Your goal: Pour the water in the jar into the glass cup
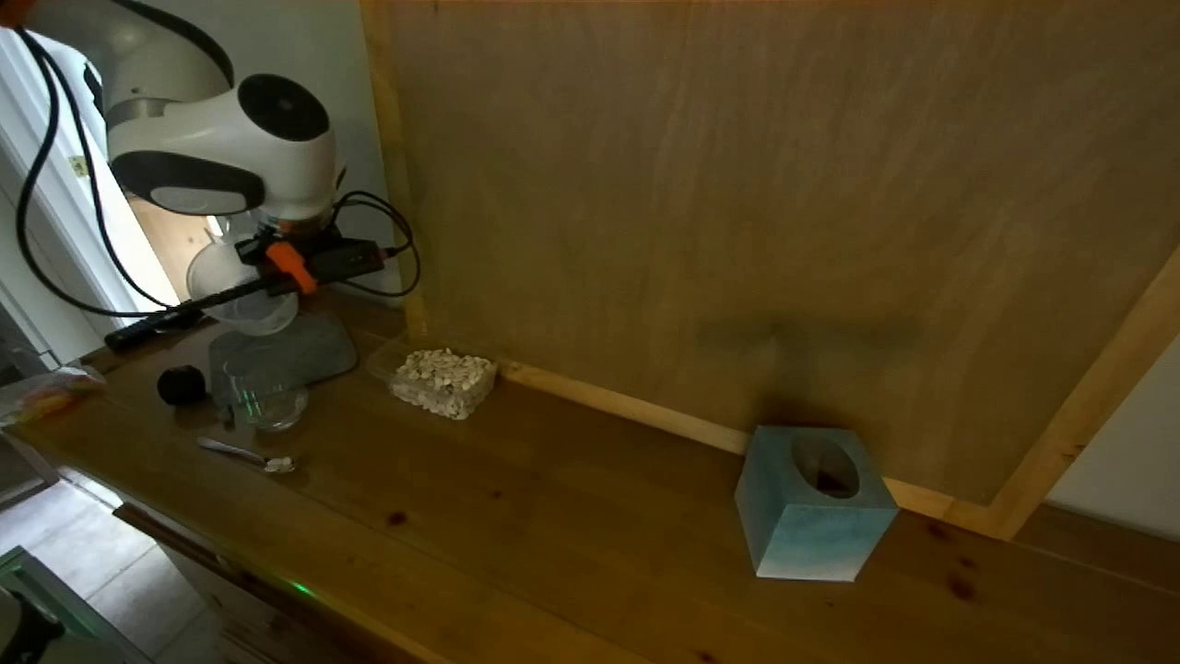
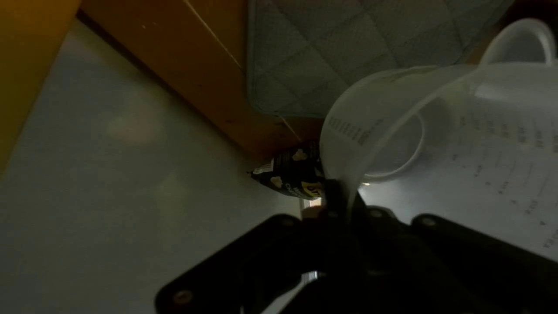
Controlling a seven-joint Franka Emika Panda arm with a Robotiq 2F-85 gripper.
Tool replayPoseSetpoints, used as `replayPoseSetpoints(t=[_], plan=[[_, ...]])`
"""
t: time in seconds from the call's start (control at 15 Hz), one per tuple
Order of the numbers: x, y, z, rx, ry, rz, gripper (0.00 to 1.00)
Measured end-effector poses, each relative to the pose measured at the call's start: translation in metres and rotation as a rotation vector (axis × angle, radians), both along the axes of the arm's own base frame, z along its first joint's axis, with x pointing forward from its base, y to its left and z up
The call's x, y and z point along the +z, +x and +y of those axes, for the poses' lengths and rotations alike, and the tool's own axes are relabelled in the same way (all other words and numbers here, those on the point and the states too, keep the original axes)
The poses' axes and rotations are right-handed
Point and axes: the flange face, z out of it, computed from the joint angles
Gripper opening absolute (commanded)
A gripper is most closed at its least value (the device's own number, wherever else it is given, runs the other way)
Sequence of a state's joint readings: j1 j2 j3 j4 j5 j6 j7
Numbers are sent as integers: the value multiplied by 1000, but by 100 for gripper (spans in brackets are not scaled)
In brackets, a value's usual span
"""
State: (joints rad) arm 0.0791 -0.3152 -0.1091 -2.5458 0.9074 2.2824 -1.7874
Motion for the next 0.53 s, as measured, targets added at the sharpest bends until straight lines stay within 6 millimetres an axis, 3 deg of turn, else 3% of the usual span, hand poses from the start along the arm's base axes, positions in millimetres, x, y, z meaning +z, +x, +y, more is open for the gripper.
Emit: replayPoseSetpoints(t=[0.53], plan=[[-5,-18,-21,-43,108,-9,1]])
